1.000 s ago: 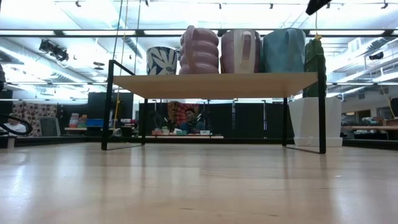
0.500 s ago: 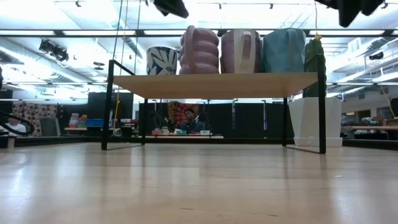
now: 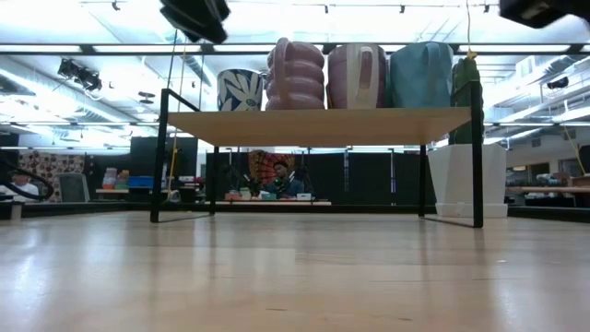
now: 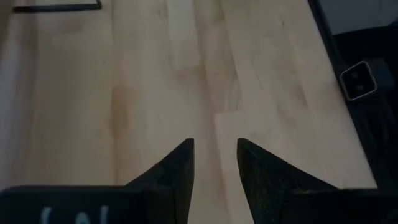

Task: Place coffee mugs
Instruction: Put the green mug on the shelf

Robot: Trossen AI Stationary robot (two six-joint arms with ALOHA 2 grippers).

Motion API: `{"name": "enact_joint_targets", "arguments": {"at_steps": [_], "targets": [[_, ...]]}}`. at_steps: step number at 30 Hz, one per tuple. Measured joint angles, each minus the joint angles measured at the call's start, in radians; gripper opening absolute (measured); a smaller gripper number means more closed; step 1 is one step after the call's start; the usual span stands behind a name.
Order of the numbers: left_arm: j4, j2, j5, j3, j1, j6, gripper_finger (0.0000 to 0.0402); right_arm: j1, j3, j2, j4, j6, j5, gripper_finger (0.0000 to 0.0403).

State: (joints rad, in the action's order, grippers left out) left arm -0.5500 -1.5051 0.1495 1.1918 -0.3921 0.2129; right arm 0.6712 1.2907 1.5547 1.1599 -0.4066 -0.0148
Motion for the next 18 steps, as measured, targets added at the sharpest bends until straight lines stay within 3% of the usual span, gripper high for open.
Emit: {"name": "enact_joint_targets", "arguments": {"at_steps": [6,18], "targets": [[0.099,0.000,0.138,-0.070,-0.110,0.083,0.0127,0.054,0.000,0.084,-0.032,0.017,0.067,0.0207],[0.237,0.000,0.180,-0.153,-0.233,0.283,0.0127,0.089,-0.004,0.155,-0.058,0.003,0.035,0.0168]]}}
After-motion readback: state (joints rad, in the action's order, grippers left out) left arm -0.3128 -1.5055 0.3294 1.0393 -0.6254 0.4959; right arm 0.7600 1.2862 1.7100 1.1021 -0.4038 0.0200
